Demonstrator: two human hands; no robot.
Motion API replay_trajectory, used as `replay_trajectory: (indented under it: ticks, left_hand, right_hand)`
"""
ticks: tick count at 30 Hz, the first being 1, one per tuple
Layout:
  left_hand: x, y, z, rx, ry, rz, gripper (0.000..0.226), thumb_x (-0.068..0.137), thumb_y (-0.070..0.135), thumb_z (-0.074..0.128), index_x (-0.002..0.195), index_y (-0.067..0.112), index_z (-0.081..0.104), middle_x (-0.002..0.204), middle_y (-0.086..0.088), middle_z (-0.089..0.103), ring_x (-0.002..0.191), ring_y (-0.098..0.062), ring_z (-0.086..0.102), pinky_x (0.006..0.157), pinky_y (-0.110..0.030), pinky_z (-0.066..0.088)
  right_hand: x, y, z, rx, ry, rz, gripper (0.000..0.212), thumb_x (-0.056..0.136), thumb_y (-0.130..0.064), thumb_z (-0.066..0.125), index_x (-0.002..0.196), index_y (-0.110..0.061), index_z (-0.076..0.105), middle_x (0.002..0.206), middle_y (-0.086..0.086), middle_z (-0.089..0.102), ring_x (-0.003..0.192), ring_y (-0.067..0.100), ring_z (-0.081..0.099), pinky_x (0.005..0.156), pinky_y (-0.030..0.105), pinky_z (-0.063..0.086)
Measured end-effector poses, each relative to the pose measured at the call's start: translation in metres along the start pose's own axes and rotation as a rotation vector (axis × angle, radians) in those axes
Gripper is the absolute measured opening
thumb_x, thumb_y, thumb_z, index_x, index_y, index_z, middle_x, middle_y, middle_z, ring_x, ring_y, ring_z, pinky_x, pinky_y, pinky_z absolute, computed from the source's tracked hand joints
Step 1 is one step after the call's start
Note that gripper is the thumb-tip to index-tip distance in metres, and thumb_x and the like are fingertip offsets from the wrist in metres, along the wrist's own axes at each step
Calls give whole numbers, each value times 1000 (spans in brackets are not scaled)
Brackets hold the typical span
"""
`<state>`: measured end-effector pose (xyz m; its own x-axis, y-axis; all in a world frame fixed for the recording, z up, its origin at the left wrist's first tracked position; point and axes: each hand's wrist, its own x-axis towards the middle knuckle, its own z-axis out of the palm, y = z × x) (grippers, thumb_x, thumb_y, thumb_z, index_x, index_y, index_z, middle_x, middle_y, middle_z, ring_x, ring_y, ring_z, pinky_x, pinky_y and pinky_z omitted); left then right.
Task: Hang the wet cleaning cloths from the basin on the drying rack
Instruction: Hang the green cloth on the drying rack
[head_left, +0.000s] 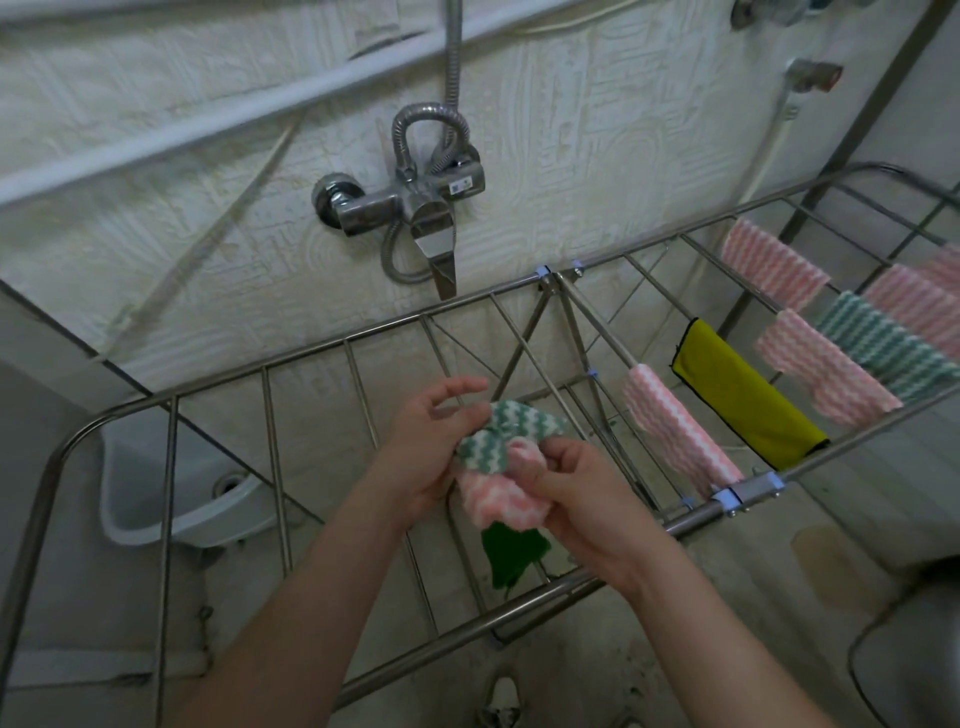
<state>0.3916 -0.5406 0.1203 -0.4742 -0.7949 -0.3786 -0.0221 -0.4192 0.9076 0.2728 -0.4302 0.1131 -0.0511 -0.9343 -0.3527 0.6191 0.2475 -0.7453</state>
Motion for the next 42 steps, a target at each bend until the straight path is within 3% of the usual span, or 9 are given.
replay_trajectory:
  ticks: [7,11,15,19,23,26,29,34,42]
  left_hand:
    - [12,15,-18,-117,203,49,26,86,29,64,64,15,59,55,4,59,52,-9,56,50,-23,46]
    - [2,21,-9,42,-21,59,28,66,27,73,76,7,56,71,-5,59,61,-15,59,54,-25,52]
    - [-1,18,10,374,-220,97,33,68,39,71,98,27,69,97,-11,60,81,-22,62,67,-29,51]
    - [-2,23,21,130,-318,10,38,70,20,70,107,24,67,91,-6,58,73,-17,63,63,-28,53]
    - [-5,23,36,-80,-240,2,23,66,16,72,87,16,64,73,0,61,61,-13,62,54,-28,53]
    - [-5,15,48,-131,-213,25,18,68,19,71,71,15,54,66,3,60,59,-12,61,51,-27,53]
    - [-6,13,49,-120,-309,50,16,68,10,70,74,13,56,74,-1,65,68,-15,65,57,-28,56]
    - [-2,18,29,215,-480,57,31,62,-2,74,88,12,66,107,-14,64,87,-25,65,69,-32,57]
    - [-12,12,41,384,-426,278,25,71,33,78,94,26,70,100,-3,69,98,-20,66,83,-30,55]
  right_hand:
    - [-5,-20,-19,-43,85,-123,31,78,-4,66,108,4,66,109,22,69,94,27,68,78,30,59]
    - [-8,-28,-27,-44,142,-185,17,74,-7,66,91,-4,64,89,9,70,78,17,68,64,26,56]
    - [-12,-32,-29,-266,136,-224,1,80,-13,66,81,-13,66,72,1,63,68,14,61,62,27,49]
    - [-17,-36,-28,-555,256,-258,21,82,-31,69,66,-18,63,62,-3,59,59,8,57,61,25,46]
    - [-18,-35,-32,-762,207,-138,42,73,-52,70,106,-25,67,93,-18,70,89,-7,62,82,25,47]
    - [-16,-27,-27,-697,170,-121,45,80,-37,73,122,-28,63,104,-6,73,97,6,68,87,30,52]
    - [-20,-27,-25,-552,266,-200,16,88,-16,66,102,-15,73,91,-2,76,83,8,71,69,21,54]
    - [-28,-42,-41,-181,367,-122,23,80,-27,66,91,-9,74,103,24,70,89,33,66,83,44,52]
    - [-36,-50,-36,-97,270,-147,26,87,-33,61,75,-19,79,106,31,67,95,39,65,93,49,50]
